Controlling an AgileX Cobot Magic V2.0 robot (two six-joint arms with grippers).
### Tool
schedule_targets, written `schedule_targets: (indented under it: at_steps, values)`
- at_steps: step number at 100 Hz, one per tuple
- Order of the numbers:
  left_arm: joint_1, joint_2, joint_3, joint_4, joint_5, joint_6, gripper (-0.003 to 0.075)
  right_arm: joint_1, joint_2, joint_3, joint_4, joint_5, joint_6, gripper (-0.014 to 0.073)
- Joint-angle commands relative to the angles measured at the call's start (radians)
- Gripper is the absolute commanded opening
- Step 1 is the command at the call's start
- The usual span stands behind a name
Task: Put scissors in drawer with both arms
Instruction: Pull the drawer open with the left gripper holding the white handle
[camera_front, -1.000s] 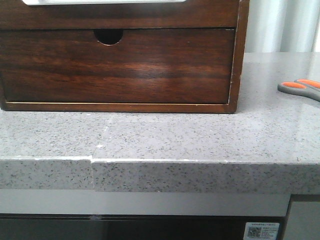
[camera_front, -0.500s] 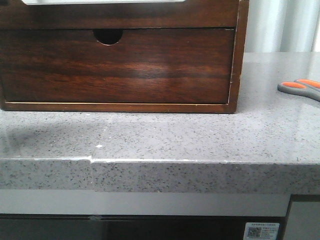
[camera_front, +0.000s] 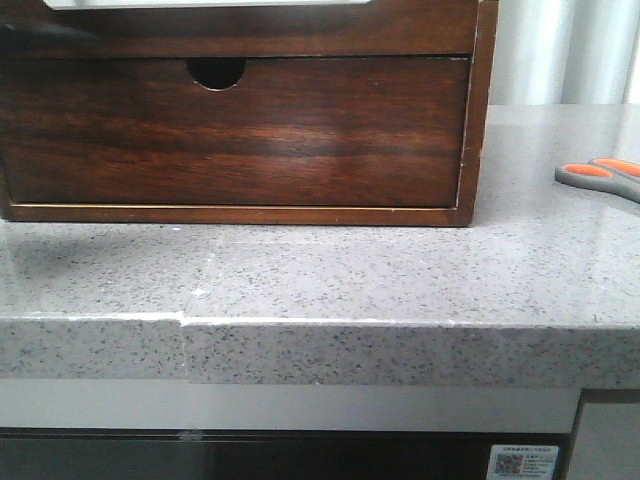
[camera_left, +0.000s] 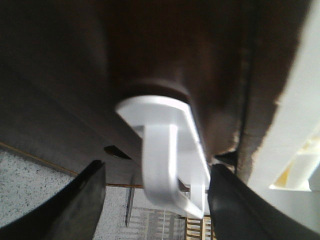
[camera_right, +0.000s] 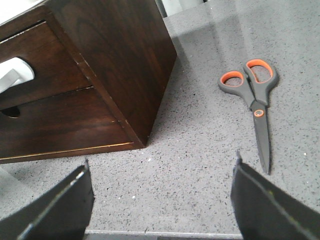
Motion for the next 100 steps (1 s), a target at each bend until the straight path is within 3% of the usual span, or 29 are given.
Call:
schedule_targets:
  at_steps: [1,11,23,51,100]
  values:
    - [0.0,-0.002,-0.038,-0.095,0.052,0.01,0.037,-0.006,0.019,-0.026,-0.008,-0.072,-0.002,0.0514]
    - [0.0,0.003,-0.041,-0.095,0.059,0.038,0.0253,-0.006,0.019,-0.026,-0.009,-0.07,-0.002,0.0514]
    - [0.0,0.003,-0.041,-0.095,0.053,0.038,-0.002,-0.006,0.019,-0.026,-0.009,-0.069,-0.002,0.0514]
    - [-0.002,-0.065,-0.001,-0.095,0.037,0.031,-0.0019,-0.006,0.019,-0.026,-0.009,-0.065,-0.002,0.0514]
    - [-0.002,-0.473,0.224,-0.091,-0.016,-0.035,-0.0018,-0.006,0.019,-0.026,-0.009,-0.065,-0.002,0.0514]
